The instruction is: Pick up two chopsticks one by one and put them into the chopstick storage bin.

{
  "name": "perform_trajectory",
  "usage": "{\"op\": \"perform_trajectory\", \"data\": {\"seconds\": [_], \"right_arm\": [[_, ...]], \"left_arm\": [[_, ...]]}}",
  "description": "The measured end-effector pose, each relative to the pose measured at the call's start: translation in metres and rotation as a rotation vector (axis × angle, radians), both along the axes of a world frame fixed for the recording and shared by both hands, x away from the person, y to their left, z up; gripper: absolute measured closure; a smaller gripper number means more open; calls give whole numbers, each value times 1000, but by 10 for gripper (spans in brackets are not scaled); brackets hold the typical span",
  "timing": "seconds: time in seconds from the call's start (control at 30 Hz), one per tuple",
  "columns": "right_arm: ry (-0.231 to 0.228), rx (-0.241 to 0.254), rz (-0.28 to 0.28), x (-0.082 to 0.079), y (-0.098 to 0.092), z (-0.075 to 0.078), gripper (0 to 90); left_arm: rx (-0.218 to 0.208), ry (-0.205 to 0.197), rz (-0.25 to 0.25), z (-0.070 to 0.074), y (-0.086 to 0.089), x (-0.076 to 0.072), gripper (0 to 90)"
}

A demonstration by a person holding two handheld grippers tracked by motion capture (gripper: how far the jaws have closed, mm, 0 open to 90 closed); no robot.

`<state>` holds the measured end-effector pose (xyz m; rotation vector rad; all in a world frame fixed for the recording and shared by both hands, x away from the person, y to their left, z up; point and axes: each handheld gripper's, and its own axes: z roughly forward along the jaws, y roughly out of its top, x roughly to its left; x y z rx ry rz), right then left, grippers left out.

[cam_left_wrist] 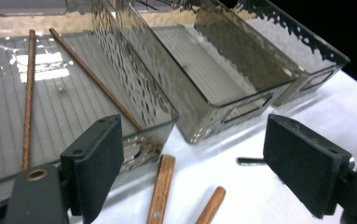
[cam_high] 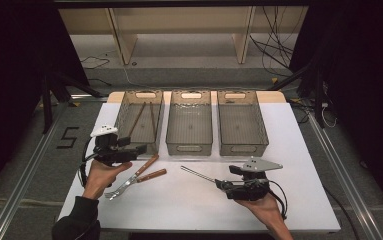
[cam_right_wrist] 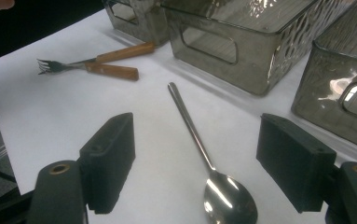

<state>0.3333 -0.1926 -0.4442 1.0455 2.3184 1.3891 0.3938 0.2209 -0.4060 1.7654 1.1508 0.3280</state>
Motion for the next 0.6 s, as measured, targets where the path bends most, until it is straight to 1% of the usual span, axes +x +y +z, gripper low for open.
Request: {"op": "perform_trajectory", "data": {"seconds": [0.1,0.13,0.23,0.33,0.4,0.6], "right_arm": [[9,-12,2,2,0,-2,284],[10,-16,2,3,0,-2,284],[20,-22,-2,6,0,-3,287],[28,-29,-6,10,-1,-4,290],[41,-39,-11,12,0,-5,291],[76,-61,-16,18,1,-9,298]], "left_arm": [[6,-1,-10,-3,-1,-4,198],[14,-3,-14,-3,-1,-4,198],[15,-4,-18,-7,-4,-7,196],[27,-20,-28,-9,-5,-10,193],[15,-28,-29,-10,-6,-12,192],[-1,-54,-42,-17,-9,-18,188]]}}
